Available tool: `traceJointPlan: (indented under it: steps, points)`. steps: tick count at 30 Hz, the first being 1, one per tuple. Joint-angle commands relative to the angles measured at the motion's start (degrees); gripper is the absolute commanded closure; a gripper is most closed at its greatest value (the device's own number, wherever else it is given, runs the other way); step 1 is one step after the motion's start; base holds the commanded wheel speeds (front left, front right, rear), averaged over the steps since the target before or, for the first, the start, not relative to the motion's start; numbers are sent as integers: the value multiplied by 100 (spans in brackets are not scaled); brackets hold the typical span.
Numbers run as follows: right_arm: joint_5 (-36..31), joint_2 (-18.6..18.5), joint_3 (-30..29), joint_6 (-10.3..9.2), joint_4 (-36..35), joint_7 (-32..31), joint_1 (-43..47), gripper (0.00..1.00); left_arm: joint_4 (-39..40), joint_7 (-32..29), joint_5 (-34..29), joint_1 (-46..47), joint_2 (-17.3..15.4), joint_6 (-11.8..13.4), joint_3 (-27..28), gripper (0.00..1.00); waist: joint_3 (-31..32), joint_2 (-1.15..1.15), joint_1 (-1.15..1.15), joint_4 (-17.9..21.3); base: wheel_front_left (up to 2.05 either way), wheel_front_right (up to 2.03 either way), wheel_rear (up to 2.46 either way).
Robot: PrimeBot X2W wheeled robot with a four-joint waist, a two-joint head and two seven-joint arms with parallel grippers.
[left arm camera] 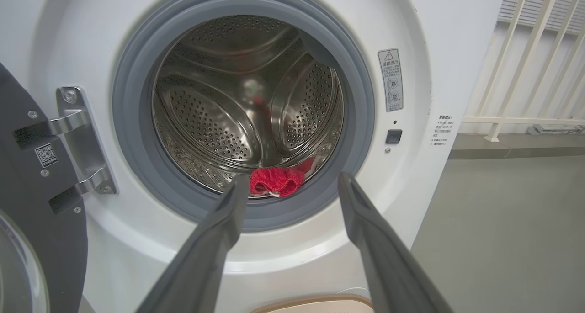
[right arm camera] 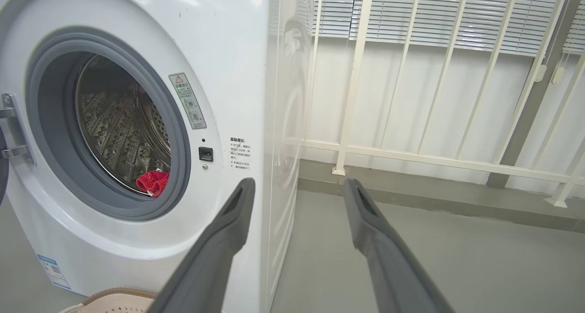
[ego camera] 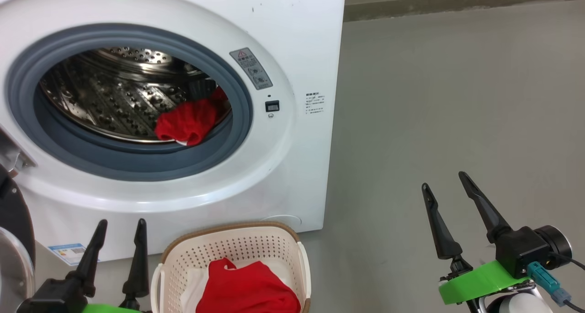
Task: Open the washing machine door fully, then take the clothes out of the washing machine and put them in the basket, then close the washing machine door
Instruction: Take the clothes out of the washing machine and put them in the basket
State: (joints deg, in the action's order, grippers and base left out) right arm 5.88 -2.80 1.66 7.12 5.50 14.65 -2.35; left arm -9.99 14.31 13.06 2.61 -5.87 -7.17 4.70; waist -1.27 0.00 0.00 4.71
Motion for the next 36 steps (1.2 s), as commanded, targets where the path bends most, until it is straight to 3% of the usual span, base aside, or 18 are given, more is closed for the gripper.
traceJointPlan:
  steps: [1, 21, 36]
  points:
    - [-23, -8, 138, 36, -134, 35, -79, 0, 109, 69, -83, 74, -78, -31, 219, 0, 51, 0, 0, -4, 0, 0, 0]
    - [-73, -8, 215, 36, -165, 35, 53, 0, 180, 69, -186, -67, 34, -32, 193, 0, 165, 0, 0, 5, 0, 0, 0]
    - [-103, -8, 269, 36, -197, 35, -9, 0, 113, 69, -103, 81, 43, -32, 132, 0, -120, 0, 0, -43, 0, 0, 0]
